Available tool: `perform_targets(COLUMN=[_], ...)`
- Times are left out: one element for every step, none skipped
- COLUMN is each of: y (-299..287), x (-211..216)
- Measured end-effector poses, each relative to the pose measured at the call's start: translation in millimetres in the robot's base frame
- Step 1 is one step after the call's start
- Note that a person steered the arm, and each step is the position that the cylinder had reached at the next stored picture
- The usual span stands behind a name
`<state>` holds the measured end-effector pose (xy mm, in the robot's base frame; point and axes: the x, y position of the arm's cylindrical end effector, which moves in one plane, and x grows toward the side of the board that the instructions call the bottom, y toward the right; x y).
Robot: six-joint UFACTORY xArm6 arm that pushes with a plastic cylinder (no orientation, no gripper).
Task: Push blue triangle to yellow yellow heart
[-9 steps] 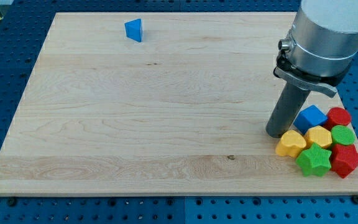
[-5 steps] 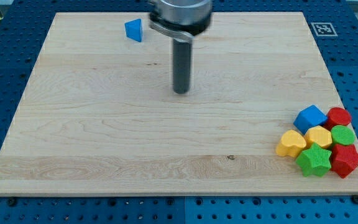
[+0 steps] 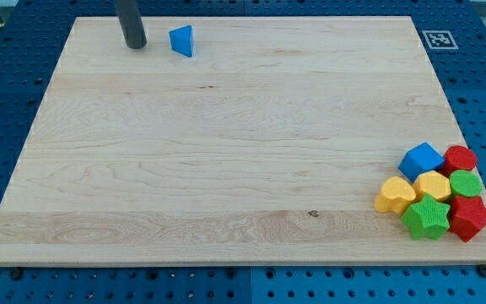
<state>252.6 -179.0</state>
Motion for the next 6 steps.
perform_targets(y=[24,51,77,99,110,113], x=[-2,-2,-2,-2,5,17])
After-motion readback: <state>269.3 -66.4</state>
